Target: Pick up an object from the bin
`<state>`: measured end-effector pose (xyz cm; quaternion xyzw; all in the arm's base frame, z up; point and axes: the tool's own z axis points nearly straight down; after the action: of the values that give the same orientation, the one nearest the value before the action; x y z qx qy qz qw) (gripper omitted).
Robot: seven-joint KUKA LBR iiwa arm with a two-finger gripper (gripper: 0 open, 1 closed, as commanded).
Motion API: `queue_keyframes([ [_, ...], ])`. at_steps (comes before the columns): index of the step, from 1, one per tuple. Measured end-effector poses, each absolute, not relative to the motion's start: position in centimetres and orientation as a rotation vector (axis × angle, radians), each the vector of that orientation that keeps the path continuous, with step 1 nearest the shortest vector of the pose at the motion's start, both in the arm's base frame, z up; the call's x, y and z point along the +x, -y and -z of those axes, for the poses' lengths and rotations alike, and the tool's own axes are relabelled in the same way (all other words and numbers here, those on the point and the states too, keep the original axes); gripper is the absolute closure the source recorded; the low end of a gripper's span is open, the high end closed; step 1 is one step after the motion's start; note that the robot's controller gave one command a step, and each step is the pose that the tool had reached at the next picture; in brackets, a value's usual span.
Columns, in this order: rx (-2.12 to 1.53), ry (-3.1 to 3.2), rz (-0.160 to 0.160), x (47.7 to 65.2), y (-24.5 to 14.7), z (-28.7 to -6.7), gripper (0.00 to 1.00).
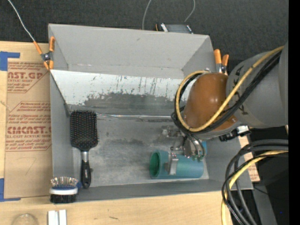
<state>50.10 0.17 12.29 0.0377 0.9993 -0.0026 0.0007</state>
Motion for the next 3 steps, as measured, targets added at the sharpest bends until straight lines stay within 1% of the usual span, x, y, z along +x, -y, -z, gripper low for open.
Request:
queue_keyframes([
  [1, 0.101, -3.129, 0.006, 48.1, -1.0, -6.9, 0.00],
  [2, -0.351, -3.100, 0.009, 48.6, 2.1, -7.1, 0.00],
  [3, -0.348, -3.104, 0.007, 48.6, 2.1, -7.1, 1.00],
])
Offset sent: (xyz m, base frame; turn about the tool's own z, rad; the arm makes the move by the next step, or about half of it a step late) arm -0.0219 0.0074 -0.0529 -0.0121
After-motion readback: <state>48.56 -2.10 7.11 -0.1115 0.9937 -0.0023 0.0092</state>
